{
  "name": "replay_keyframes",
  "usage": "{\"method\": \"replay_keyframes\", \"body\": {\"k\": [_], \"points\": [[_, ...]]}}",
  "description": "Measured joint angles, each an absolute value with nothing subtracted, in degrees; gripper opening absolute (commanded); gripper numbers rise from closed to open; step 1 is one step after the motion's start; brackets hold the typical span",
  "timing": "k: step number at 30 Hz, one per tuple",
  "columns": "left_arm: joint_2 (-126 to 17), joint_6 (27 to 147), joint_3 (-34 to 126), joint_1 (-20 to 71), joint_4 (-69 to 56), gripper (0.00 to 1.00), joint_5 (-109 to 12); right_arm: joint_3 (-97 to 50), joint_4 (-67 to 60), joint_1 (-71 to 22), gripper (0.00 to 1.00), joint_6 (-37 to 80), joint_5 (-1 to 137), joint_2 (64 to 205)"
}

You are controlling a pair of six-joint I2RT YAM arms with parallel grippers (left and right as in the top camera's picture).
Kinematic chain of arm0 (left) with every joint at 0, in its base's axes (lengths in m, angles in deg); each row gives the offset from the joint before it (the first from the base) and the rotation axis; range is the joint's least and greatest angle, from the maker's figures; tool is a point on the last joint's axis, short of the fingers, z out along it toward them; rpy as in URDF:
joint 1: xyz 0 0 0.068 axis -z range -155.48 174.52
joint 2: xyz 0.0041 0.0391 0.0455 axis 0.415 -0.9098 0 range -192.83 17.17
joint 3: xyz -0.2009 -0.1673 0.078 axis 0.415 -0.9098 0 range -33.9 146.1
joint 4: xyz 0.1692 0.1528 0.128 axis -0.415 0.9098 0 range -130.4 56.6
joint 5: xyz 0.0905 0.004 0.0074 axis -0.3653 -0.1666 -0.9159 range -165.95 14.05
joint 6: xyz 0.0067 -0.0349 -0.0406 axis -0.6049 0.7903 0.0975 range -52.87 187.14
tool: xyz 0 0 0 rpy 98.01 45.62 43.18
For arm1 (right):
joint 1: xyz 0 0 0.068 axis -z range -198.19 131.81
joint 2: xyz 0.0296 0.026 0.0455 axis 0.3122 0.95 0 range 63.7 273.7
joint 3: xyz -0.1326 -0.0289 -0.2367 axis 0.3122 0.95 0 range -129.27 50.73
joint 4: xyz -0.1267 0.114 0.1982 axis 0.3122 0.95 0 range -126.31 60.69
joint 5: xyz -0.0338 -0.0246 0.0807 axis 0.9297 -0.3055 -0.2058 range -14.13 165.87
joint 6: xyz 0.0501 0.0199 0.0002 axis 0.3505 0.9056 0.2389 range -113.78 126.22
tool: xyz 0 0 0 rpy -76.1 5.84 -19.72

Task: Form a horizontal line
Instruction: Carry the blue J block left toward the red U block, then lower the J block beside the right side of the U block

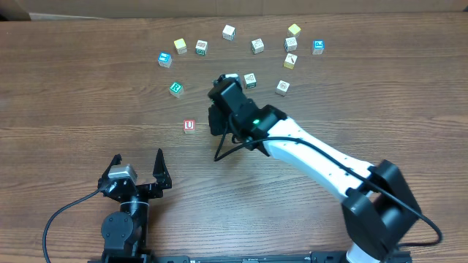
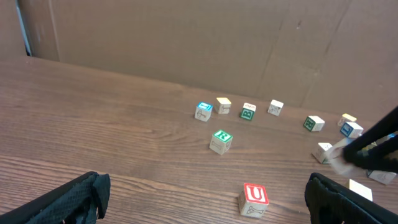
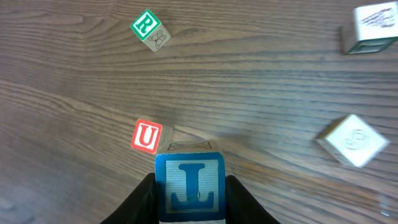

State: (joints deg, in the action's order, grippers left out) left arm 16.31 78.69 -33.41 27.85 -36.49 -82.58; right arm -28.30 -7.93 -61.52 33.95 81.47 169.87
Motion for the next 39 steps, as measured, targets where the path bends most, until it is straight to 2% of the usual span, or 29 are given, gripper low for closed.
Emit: {"method": "replay_keyframes", "body": {"k": [11,20,23,33,39], "points": [[16.31,78.69,-33.41,27.85,-36.49,1.0,-82.58,-28.3,-12.58,-64.06,0.31,39.26,82.72,179.32],[16.31,78.69,-33.41,27.85,-36.49,1.0,-82.58,-28.3,-13.65,-64.08,0.31,41.73,82.74,180.85],[16.31,78.69,-33.41,27.85,-36.49,1.0,-82.58,-28.3,-13.89,-64.08,0.41,42.93,82.72,181.55],[16.31,78.69,-33.41,27.85,-36.49,1.0,-82.58,-28.3,-15.29,-63.77,0.47,43.5,82.72,182.49],[16.31,78.69,-33.41,27.85,-36.49,1.0,-82.58,-28.3,-14.2,-62.05,0.47,42.89,82.83,182.25]]}}
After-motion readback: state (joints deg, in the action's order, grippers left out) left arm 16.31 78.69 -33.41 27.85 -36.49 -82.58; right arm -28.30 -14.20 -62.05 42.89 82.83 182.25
